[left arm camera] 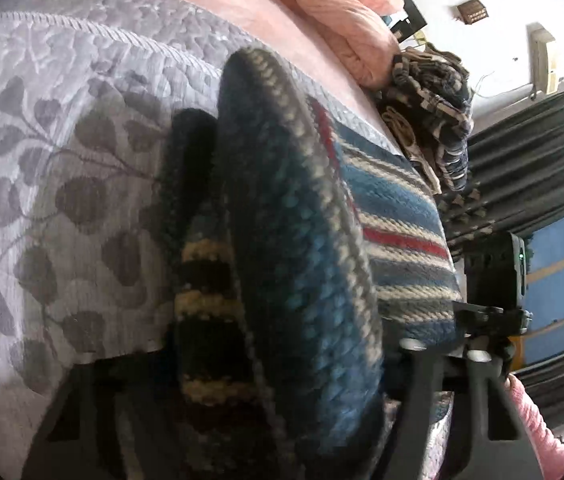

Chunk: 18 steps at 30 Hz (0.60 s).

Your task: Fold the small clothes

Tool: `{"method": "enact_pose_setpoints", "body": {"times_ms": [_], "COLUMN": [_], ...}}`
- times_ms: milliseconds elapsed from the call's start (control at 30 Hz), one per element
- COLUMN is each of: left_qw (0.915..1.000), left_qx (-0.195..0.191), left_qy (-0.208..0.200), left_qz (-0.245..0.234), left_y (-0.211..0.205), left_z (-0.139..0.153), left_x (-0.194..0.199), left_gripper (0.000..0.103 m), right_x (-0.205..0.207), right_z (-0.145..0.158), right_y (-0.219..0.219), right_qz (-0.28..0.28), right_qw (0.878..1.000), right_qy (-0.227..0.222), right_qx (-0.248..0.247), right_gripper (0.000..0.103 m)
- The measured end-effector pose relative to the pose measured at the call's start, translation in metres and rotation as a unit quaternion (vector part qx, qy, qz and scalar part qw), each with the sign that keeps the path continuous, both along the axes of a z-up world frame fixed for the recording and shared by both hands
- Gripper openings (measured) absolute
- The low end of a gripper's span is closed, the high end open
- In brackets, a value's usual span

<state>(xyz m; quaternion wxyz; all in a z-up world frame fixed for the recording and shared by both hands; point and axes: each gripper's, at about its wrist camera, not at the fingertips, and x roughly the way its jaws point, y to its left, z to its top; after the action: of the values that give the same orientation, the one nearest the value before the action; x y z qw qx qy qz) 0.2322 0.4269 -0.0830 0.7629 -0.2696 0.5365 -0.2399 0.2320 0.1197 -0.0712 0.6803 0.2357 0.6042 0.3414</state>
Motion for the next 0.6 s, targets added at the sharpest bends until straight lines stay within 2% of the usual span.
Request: {"method": "enact_pose_setpoints", "body": {"times_ms": [100, 167, 267, 400, 600], "left_qw": [0.9996, 0.9991, 0.9974, 0.9942, 0.9915], "left_qx": [-0.025, -0.035, -0.066, -0.103, -0.116], "left_qy": [-0.003, -0.015, -0.024, -0.032, -0.045], "left_qz": [0.014, 0.016, 0.014, 0.001, -0.038], "left_y": [0.006, 0.005, 0.003, -0.019, -0.089], "left_z": [-0.003, 0.003, 0.012, 0.028, 0.048], "left_x": [-0.005, -0.011, -0.023, -0.046, -0.082], "left_gripper": [0.051, 0.049, 0.047, 0.047, 0.047], "right_x": [-0.004, -0.007, -0.015, -0.035, -0.07], "right_z": [0.012, 0.019, 0.036, 0.059, 0.079], "right_y": [-0.001, -0.004, -0.018, -0.055, -0.129], "right_qz": [0.006, 0.009, 0.017, 0.036, 0.027], "right_qw": [1.0, 1.0, 1.0, 0.999, 0.999], "right_qy": [-0.014, -0.02, -0.026, -0.03, -0.046], "right_qx": [-0.012, -0.011, -0.001, -0.002, -0.006], "right_gripper": [0.061, 0.059, 0.058, 0.058, 0.058]}}
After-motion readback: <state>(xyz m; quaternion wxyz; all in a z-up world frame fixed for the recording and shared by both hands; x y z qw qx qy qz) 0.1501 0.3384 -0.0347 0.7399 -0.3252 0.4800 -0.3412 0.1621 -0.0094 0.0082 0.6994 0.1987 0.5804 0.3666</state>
